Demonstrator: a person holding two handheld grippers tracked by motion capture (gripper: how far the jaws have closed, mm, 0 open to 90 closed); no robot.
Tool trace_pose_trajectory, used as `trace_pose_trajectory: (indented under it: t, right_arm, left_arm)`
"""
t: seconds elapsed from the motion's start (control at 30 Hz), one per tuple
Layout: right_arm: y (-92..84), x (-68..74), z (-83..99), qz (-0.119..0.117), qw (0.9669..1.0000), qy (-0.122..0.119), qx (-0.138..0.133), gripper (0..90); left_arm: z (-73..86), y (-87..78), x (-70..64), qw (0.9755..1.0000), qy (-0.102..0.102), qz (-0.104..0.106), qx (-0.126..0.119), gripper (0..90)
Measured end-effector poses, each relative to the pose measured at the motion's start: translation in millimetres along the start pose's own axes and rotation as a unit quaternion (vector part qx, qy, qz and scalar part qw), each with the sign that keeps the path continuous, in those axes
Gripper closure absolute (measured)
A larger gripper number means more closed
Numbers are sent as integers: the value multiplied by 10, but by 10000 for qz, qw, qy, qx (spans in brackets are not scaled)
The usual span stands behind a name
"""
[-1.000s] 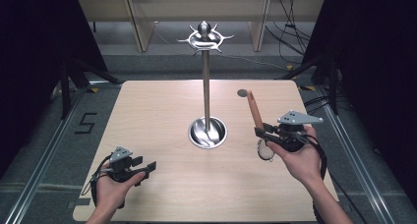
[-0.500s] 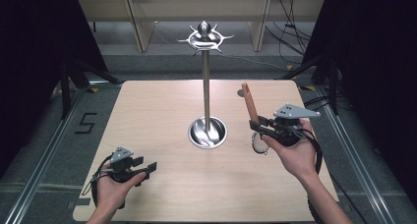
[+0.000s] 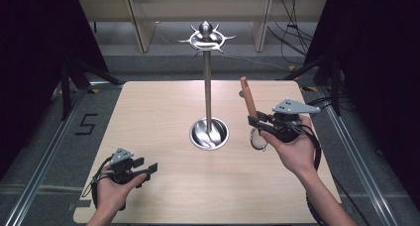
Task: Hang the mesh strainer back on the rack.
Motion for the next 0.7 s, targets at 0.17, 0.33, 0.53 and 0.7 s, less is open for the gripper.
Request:
trace_pose_trajectory:
  t: [0.17,0.33,0.53,0.7]
  right_arm:
    - [-9,16,-50,-99,9999,-26,58,696]
    - [-13,33,-134,-68,9999,73,-71,696]
    - [-41,16,-225,-67,9999,88,-122,696]
    - [-39,21,-284,-36,9998,37,-207,696]
  left_arm:
    - [-10,2,2,10000,-37,-27,-64,375]
    - [0,-1,3,10000,10,-20,-15,375]
    - [-5,1,-2,10000,-9,-4,-14,375]
    - [-15,-14,-4,10000,-4,-21,-83,375]
Point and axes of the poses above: each handheld gripper's, and its own axes: y roughly forward along the jaws, z roughly out of its underside, x roughly to its left, the point moved 9 cm from there along y, roughly forward along the jaws, and after that the axes turned 3 degrees about y, right-handed, at the moved point
